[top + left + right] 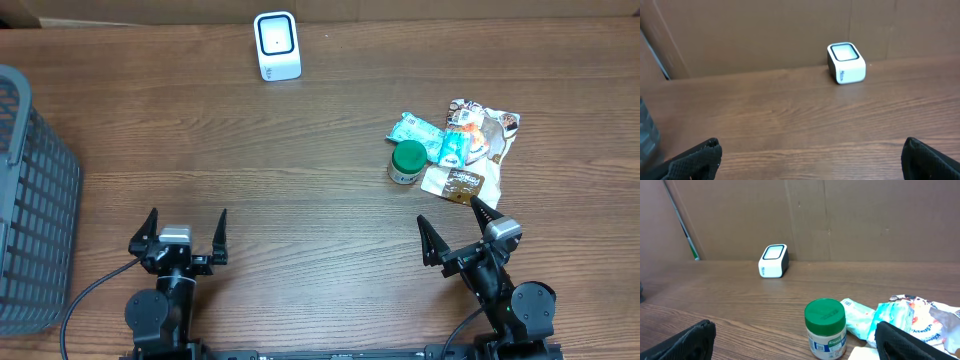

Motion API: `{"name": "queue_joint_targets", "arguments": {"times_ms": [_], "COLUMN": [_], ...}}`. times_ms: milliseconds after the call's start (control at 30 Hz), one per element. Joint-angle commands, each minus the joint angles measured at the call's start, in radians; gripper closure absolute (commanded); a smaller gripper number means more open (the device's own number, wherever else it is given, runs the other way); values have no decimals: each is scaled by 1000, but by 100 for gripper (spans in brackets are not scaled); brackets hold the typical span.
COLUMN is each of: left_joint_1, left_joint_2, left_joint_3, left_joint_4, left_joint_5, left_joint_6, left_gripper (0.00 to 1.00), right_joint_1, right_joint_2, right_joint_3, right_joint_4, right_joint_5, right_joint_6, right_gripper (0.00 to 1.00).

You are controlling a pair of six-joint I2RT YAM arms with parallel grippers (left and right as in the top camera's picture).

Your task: Scan the item barcode

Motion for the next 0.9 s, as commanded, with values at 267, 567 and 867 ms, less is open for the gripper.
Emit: {"name": "queue_joint_targets", "arguments": {"times_ms": [267,567,867], "left_joint_1": [-7,-7,-6], "left_joint_2": [-21,-21,-21], "left_joint_3": [-10,-12,-13], "left_joint_4": [6,11,12], "left_joint_5": [-12,-12,-16], "left_joint_6": [73,73,83], "left_gripper": [0,0,1], "right_joint_1": [-4,-3,-4], "right_joint_2": [-12,-12,-12], "right_joint_3": [-10,-10,-10], "right_joint_4": [6,6,6], "right_joint_5": [4,4,4], "right_joint_6": [7,7,7], "right_gripper": [0,0,0]}}
